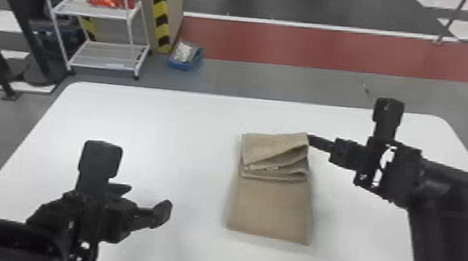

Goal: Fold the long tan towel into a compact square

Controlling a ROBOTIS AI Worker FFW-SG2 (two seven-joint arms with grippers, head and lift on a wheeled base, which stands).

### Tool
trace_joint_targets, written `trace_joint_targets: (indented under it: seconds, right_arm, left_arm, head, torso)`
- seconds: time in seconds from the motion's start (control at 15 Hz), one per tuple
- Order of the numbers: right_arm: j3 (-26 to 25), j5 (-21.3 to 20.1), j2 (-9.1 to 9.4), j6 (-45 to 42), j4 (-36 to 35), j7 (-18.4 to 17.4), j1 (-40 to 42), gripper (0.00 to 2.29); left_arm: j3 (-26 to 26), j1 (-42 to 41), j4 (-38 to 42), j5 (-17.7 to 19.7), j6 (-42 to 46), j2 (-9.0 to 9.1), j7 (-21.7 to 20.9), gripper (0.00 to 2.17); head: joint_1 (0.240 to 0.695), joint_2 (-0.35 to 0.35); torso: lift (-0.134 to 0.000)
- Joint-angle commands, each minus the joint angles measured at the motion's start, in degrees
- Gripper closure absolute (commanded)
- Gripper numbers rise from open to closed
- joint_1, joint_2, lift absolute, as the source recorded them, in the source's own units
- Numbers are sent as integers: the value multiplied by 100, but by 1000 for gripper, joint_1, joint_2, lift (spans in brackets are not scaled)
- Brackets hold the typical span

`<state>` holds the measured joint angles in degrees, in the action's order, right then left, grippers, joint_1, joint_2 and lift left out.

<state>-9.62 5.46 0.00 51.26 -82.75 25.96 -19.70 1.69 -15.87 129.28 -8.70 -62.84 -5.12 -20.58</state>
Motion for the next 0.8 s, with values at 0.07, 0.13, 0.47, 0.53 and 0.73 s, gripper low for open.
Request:
trace_joint_targets:
  seconds: [0.07,0.13,0.47,0.53,0.73]
  right_arm:
    - [127,105,5,-278,444,58,-201,2088]
    - [215,149,5,-313,532,94,-254,2088]
    - [452,210,5,-313,611,243,-271,2081]
    - [496,184,5,-102,382,252,-139,2034]
    - [505,-185,5,1181,-497,217,177,1814]
  left_arm:
    - [-29,-12,9,-1,12,2,1,151]
    - [-37,-12,9,-1,12,2,10,151]
    - [-46,-47,53,8,-5,2,27,151]
    - [-64,-74,80,8,-5,2,27,151]
    - [-125,-82,97,35,12,-16,10,151]
  head:
    - [695,16]
    - [695,25]
    - [695,63]
    - [695,68]
    - [695,78]
  torso:
    - [-124]
    - [-124]
    - [-124]
    - [-124]
    - [-124]
